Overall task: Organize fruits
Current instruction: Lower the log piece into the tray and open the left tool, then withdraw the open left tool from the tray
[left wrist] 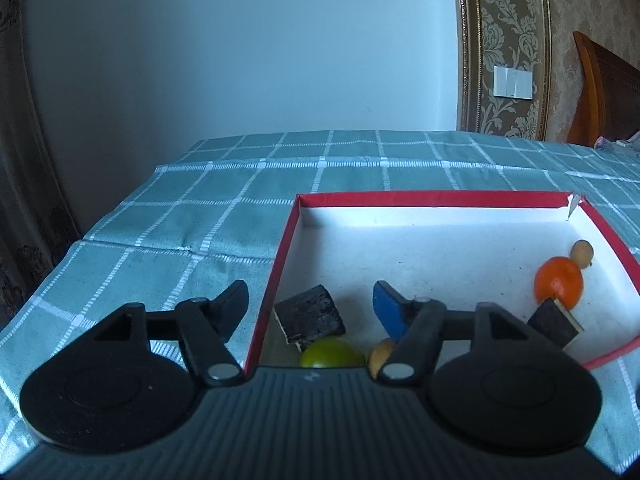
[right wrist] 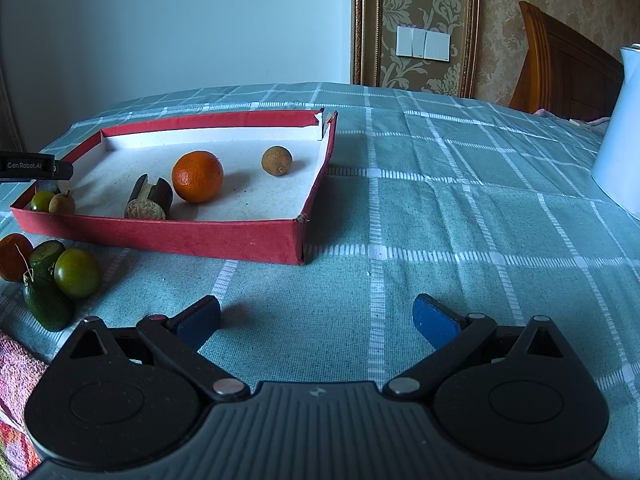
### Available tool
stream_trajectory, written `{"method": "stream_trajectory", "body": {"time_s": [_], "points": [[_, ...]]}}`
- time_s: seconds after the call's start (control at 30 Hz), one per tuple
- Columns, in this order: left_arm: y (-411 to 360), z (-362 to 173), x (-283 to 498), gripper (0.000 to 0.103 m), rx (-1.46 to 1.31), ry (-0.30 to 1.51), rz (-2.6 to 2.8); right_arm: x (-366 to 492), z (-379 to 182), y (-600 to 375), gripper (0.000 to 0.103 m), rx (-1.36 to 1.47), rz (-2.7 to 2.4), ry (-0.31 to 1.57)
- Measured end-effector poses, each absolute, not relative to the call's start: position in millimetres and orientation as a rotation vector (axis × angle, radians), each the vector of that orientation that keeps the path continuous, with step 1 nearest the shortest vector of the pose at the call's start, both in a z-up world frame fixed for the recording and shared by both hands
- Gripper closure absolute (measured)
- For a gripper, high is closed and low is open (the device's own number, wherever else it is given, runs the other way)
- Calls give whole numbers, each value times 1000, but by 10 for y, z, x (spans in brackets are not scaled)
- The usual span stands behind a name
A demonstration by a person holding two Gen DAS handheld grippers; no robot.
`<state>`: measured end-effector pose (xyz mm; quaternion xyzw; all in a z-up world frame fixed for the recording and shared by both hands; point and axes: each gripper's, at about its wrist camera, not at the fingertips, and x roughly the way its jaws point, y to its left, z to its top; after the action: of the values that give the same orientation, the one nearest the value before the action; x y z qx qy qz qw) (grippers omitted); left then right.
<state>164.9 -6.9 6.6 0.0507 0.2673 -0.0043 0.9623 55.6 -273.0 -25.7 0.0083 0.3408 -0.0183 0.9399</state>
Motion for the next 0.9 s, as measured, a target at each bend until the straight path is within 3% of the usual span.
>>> {"method": "stream_trajectory", "body": {"time_s": [0.1,0.27,0.43,0.73,0.9], "points": [[-60,104,1484,36,111,520,-15,557,-257,-2730,0,18,-37,695],[83,130,974,26,66,491,-48,562,-255,-2726,0,19,-36,695],[235,78,494,6,42,454,-64,552,-250,-2752,0,35,-30,686],[310,-138,349,0,59,457,-28,154,-14,-2367,0,46,130,527],[369,-153,347,0,37,454,-14,0,13,-1791,18,-73,234,520]]}}
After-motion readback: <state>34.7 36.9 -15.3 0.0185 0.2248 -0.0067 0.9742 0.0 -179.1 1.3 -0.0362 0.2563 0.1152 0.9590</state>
